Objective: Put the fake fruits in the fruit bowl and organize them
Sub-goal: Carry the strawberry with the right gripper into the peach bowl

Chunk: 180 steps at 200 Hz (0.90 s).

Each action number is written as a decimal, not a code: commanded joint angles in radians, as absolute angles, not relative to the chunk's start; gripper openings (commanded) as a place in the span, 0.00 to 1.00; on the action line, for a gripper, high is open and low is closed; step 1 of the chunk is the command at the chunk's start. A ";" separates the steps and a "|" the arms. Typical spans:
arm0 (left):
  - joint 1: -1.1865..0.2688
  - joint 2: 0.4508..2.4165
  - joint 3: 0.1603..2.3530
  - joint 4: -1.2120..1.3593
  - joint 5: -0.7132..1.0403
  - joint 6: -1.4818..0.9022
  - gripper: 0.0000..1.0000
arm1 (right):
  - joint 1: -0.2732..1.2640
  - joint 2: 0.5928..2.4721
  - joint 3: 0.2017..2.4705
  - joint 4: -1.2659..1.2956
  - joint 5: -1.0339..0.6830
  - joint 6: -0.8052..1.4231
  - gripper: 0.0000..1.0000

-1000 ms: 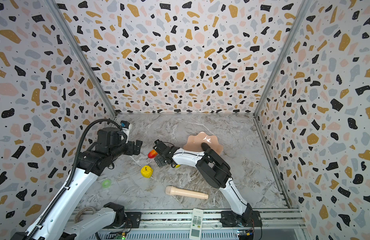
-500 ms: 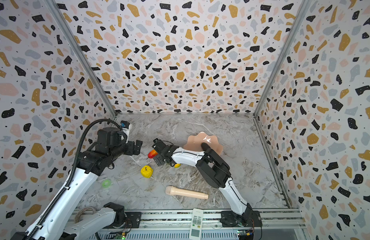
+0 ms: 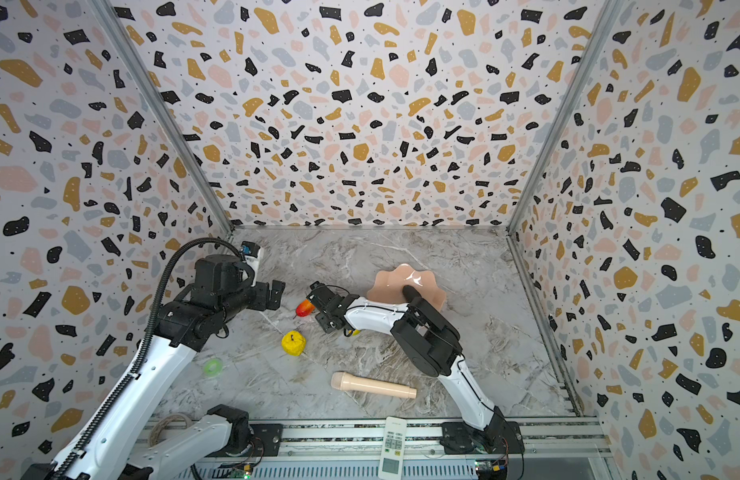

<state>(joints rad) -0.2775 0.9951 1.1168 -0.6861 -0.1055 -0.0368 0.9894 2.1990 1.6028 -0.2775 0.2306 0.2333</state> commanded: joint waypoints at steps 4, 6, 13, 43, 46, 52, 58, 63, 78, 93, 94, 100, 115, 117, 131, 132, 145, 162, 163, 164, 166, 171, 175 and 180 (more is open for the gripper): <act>-0.279 1.001 1.111 -0.664 -0.098 -0.024 1.00 | 0.990 2.103 1.597 -0.269 0.226 0.206 0.52; -0.279 1.002 1.112 -0.664 -0.098 -0.024 1.00 | 0.989 2.100 1.596 -0.267 0.224 0.204 0.50; -0.279 1.003 1.114 -0.664 -0.098 -0.024 1.00 | 0.990 2.086 1.589 -0.260 0.218 0.199 0.43; -0.278 1.009 1.115 -0.663 -0.097 -0.022 1.00 | 0.990 2.017 1.563 -0.243 0.204 0.177 0.33; -0.279 1.009 1.116 -0.663 -0.095 -0.021 1.00 | 0.989 2.009 1.563 -0.245 0.203 0.174 0.33; -0.279 1.012 1.116 -0.662 -0.095 -0.022 1.00 | 0.990 1.993 1.561 -0.249 0.200 0.166 0.33; -0.279 1.012 1.118 -0.663 -0.095 -0.021 1.00 | 0.990 1.973 1.555 -0.249 0.197 0.154 0.33; -0.279 1.012 1.118 -0.663 -0.095 -0.020 1.00 | 0.989 1.954 1.548 -0.249 0.198 0.144 0.32; -0.279 1.013 1.120 -0.662 -0.096 -0.020 1.00 | 0.974 1.883 1.518 -0.256 0.201 0.119 0.33; -0.279 1.011 1.118 -0.661 -0.095 -0.021 1.00 | 0.942 1.802 1.472 -0.258 0.205 0.106 0.33; -0.279 1.011 1.117 -0.661 -0.095 -0.021 1.00 | 0.938 1.797 1.468 -0.258 0.205 0.106 0.33; -0.279 1.010 1.117 -0.661 -0.095 -0.021 0.99 | 0.917 1.768 1.442 -0.257 0.210 0.102 0.33; -0.279 1.006 1.112 -0.655 -0.095 -0.020 1.00 | 0.859 1.690 1.374 -0.260 0.219 0.097 0.33; -0.279 1.006 1.112 -0.655 -0.095 -0.020 1.00 | 0.851 1.681 1.366 -0.260 0.221 0.094 0.33; -0.279 1.009 1.112 -0.652 -0.092 -0.021 1.00 | 0.789 1.628 1.306 -0.269 0.222 0.095 0.33; -0.279 1.009 1.112 -0.653 -0.091 -0.021 1.00 | 0.786 1.625 1.301 -0.270 0.223 0.095 0.33; -0.279 1.012 1.114 -0.653 -0.089 -0.020 1.00 | 0.739 1.582 1.243 -0.273 0.231 0.091 0.33; -0.279 1.015 1.116 -0.655 -0.087 -0.019 1.00 | 0.694 1.538 1.172 -0.277 0.253 0.087 0.33; -0.279 1.015 1.116 -0.655 -0.087 -0.020 1.00 | 0.692 1.535 1.168 -0.278 0.255 0.087 0.33; -0.279 1.015 1.115 -0.654 -0.087 -0.020 1.00 | 0.689 1.534 1.165 -0.279 0.255 0.086 0.33; -0.279 1.015 1.116 -0.655 -0.088 -0.019 1.00 | 0.684 1.530 1.157 -0.279 0.256 0.087 0.33; -0.279 1.015 1.115 -0.655 -0.089 -0.019 1.00 | 0.672 1.518 1.140 -0.283 0.254 0.090 0.33; -0.279 1.015 1.114 -0.655 -0.089 -0.021 1.00 | 0.662 1.511 1.126 -0.286 0.252 0.092 0.33; -0.279 1.014 1.111 -0.654 -0.090 -0.021 1.00 | 0.652 1.501 1.108 -0.289 0.250 0.093 0.33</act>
